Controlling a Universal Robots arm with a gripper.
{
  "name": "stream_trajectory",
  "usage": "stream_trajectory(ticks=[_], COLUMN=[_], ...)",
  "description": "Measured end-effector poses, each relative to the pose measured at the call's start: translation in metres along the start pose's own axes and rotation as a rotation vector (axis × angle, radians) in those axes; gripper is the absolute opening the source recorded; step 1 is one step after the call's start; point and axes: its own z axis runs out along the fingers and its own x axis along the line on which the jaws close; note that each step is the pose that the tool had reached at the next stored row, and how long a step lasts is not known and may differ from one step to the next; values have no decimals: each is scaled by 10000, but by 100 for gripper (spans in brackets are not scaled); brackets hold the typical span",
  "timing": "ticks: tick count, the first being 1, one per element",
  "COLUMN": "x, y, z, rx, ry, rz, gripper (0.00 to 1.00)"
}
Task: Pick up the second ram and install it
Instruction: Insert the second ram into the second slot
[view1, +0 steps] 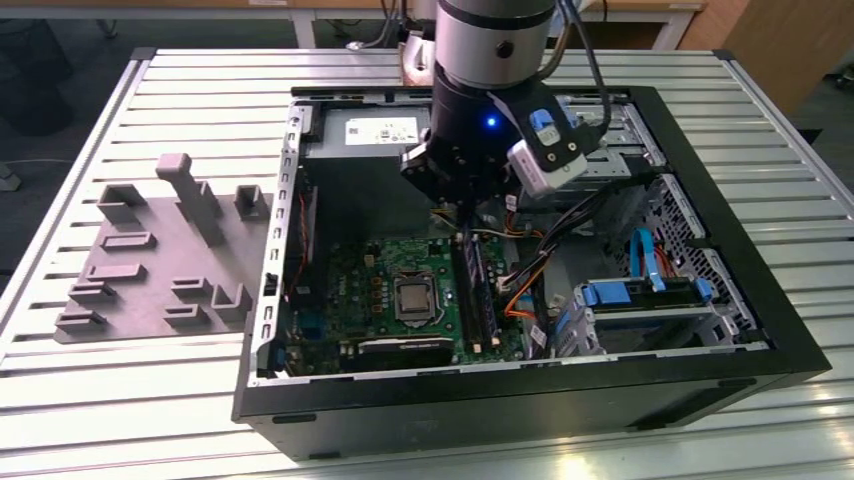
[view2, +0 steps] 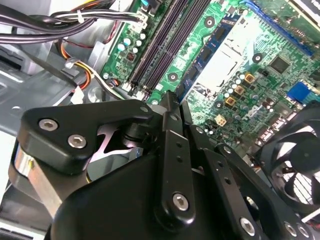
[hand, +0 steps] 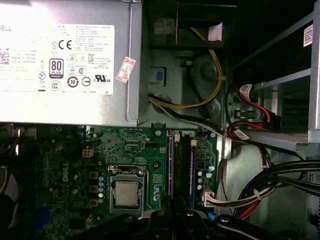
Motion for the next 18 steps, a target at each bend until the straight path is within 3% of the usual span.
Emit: stream_trajectory(ticks=[6,18], x=[2,4], y=[-19,-25], z=[72,291], rx=[3,-4], ry=[3,2], rz=[262,176], gripper=[14,14])
